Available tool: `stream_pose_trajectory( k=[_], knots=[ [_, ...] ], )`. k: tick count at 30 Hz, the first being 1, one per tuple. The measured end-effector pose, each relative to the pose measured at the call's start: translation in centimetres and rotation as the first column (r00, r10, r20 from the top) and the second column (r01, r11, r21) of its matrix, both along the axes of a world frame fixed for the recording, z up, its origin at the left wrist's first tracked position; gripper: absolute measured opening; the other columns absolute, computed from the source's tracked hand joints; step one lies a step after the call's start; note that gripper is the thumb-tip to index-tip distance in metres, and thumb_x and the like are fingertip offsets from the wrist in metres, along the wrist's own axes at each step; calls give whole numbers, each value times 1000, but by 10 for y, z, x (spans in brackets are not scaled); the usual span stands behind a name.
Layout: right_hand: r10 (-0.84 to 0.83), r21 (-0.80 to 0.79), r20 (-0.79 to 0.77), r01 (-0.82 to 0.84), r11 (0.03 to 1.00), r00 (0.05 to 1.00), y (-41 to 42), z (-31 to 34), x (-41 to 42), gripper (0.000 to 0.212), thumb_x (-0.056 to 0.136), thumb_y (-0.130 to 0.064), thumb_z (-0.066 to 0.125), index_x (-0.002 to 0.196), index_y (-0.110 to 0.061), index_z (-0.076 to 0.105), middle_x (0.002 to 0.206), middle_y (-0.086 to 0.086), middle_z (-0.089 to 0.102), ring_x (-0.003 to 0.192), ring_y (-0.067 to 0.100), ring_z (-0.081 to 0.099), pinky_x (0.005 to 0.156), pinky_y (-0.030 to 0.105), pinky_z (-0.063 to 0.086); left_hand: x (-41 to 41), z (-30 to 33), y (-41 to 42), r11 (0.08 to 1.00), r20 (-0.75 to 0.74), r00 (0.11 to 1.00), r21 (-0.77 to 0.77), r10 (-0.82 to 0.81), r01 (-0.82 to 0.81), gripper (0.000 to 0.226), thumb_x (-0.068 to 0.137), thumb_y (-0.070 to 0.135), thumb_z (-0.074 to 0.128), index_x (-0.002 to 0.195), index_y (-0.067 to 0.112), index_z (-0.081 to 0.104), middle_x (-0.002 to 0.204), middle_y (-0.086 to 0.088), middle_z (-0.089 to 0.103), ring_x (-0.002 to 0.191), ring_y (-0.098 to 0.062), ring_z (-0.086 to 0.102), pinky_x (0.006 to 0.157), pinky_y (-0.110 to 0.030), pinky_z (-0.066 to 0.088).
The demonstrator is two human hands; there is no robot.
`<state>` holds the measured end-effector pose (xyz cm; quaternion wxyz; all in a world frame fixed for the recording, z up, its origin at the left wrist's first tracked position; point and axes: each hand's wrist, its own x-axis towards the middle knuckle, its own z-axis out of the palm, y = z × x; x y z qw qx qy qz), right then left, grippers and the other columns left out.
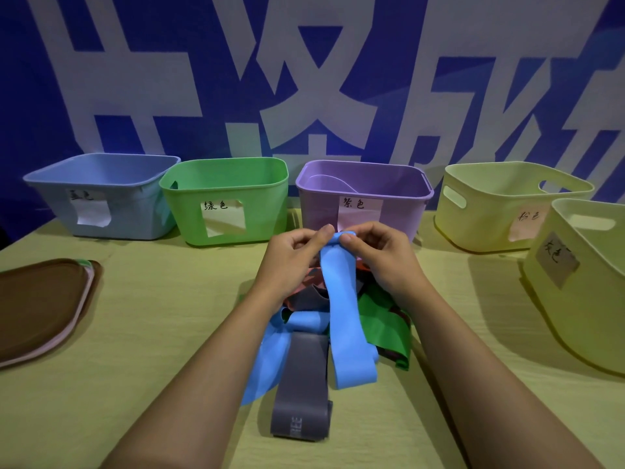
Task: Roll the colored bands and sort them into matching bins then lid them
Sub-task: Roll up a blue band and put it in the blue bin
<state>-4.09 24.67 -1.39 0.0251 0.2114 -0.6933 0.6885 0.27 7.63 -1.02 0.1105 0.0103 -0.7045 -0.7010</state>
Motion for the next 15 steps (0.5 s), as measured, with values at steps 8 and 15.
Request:
stream_pose_trajectory(
  k=[8,15],
  knots=[
    [-22,41,-19,22,999,1000,1,2,2,12,95,-23,72,98,-12,75,91,5,76,81,9,69,72,24,55,-1,1,-1,1000,-13,1000,10,-7,7,15,92,22,75,97,8,78,87,-12,79,76,-18,72,71,-29,59],
    [-163,194,-21,164,967,986,3,5,6,58,97,-53,59,87,2,77,48,-7,49,46,6,41,48,16,35,0,0,0,999,-55,997,2,-50,50,10,88,12,78,98,13,78,89,-7,79,80,-14,74,72,-26,59]
  ],
)
